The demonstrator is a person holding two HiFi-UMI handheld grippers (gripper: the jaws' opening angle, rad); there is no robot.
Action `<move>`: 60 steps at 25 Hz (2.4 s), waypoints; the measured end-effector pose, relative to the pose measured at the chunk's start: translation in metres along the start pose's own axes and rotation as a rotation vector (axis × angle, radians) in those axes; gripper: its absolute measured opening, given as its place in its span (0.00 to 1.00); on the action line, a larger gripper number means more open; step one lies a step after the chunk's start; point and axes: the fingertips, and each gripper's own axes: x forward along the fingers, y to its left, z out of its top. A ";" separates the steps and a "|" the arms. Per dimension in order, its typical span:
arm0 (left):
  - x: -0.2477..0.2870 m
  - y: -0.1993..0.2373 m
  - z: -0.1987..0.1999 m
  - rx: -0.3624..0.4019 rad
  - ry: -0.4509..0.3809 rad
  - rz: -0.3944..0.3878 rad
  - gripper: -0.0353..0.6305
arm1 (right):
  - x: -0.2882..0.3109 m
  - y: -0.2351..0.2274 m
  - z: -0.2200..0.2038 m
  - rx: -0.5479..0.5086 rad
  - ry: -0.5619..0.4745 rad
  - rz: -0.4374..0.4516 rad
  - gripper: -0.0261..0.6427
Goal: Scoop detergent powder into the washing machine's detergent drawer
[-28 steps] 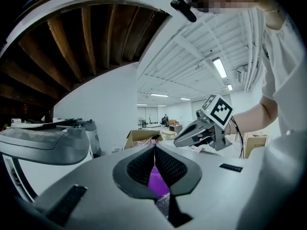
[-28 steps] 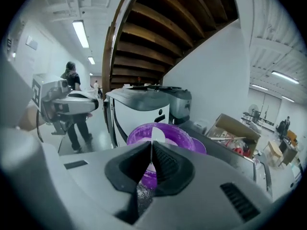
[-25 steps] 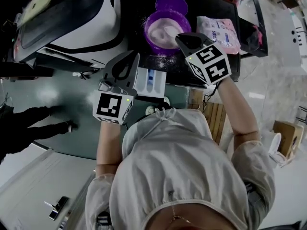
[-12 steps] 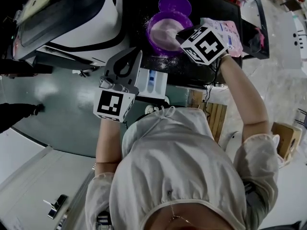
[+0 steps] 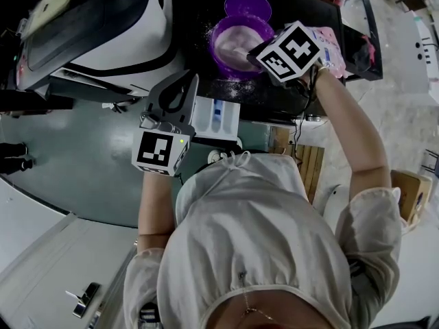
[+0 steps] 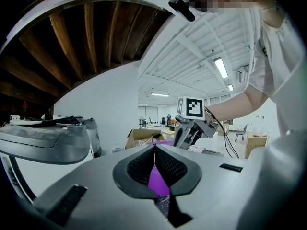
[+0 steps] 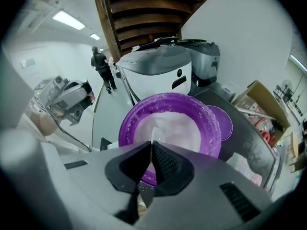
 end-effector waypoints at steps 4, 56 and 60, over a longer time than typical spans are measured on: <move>-0.005 0.000 -0.003 0.009 0.010 -0.008 0.09 | -0.002 0.009 0.003 0.126 -0.035 0.108 0.06; -0.141 -0.018 -0.093 -0.069 0.083 -0.076 0.09 | 0.062 0.164 -0.065 0.788 -0.505 0.257 0.06; -0.141 -0.014 -0.111 -0.097 0.102 -0.073 0.09 | 0.100 0.164 -0.078 0.739 -0.438 0.195 0.06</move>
